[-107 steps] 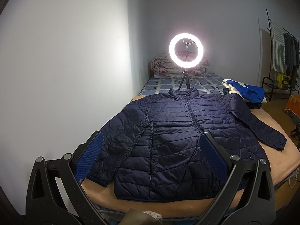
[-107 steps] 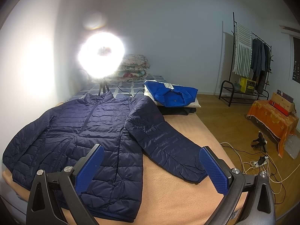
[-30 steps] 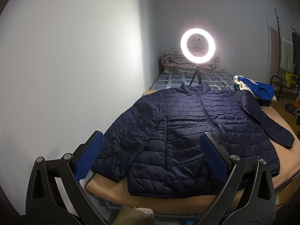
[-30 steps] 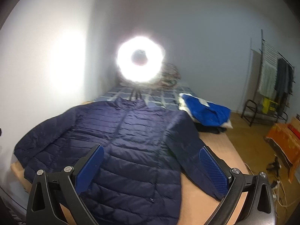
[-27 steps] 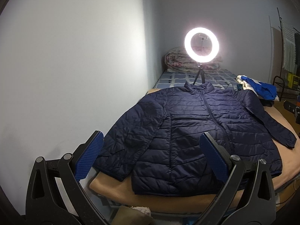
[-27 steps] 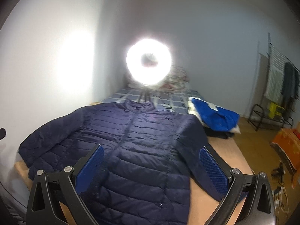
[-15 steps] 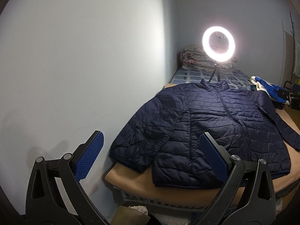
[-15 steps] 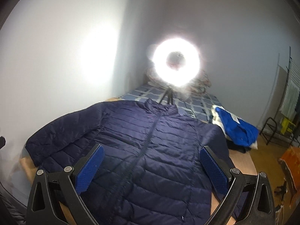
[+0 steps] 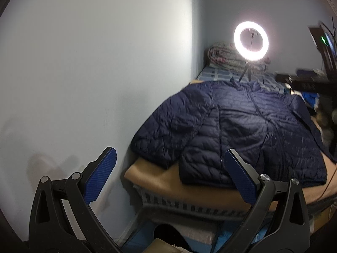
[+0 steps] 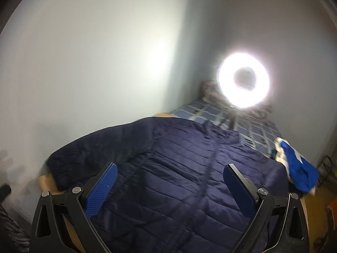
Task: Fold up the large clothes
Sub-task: 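Move the right tool to the jacket sleeve and grasp its cuff, then lift the sleeve with the right gripper and lay it across the jacket body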
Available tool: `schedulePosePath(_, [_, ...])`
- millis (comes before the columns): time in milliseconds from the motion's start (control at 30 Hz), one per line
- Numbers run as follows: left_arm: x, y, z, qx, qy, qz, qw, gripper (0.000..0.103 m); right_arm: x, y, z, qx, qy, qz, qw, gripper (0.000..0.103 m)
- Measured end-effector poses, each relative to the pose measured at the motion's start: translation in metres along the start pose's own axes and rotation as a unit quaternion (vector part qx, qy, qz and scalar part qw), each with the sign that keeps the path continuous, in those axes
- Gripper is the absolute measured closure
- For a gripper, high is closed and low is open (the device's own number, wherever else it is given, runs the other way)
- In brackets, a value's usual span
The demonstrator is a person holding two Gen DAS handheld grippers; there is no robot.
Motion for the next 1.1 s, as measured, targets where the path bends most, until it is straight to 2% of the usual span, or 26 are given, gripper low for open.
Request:
schedulePosePath(200, [-0.001, 0.002, 0.020, -0.020, 0.011, 0.015, 0.9996, 0.000, -0.055, -0.022, -0.004, -0.009, 0.035, -0.055, 0.998, 0.008])
schedulePosePath(300, [0.000, 0.006, 0.027, -0.025, 0.018, 0.023, 0.9993, 0.000, -0.092, -0.035, 0.001, -0.026, 0.066, -0.106, 0.992, 0.017])
schedulePosePath(367, [0.001, 0.008, 0.031, -0.028, 0.020, 0.025, 0.9991, 0.000, -0.119, -0.044, 0.008, -0.040, 0.087, -0.145, 0.985, 0.018])
schedulePosePath(533, [0.003, 0.011, 0.044, -0.044, 0.023, 0.031, 0.9983, 0.000, -0.185, -0.061, 0.030, -0.082, 0.127, -0.241, 0.959, 0.024])
schedulePosePath(633, [0.004, 0.012, 0.048, -0.048, 0.024, 0.033, 0.9980, 0.000, -0.231, -0.074, 0.054, -0.126, 0.161, -0.298, 0.932, 0.031])
schedulePosePath(733, [0.004, 0.014, 0.048, -0.048, 0.020, 0.034, 0.9980, 0.000, -0.267, -0.086, 0.079, -0.173, 0.181, -0.329, 0.910, 0.038])
schedulePosePath(833, [0.003, 0.012, 0.049, -0.048, 0.017, 0.033, 0.9982, 0.000, -0.289, -0.097, 0.104, -0.212, 0.193, -0.343, 0.895, 0.040])
schedulePosePath(967, [0.001, 0.008, 0.050, -0.052, 0.017, 0.035, 0.9979, 0.000, -0.307, -0.113, 0.128, -0.249, 0.202, -0.350, 0.880, 0.040])
schedulePosePath(1100, [0.003, 0.003, 0.049, -0.055, 0.015, 0.037, 0.9977, 0.000, -0.315, -0.125, 0.146, -0.259, 0.229, -0.332, 0.878, 0.038])
Point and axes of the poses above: each gripper's, at about its wrist camera, not at the fingertips, and y roughly against the way its jaws point, x to its right, z to its underside, the point moved 10 cm from there along -y, roughly the way its jaws point, and after that the axes turned 5 degrees about -y, right-handed, at the moved point
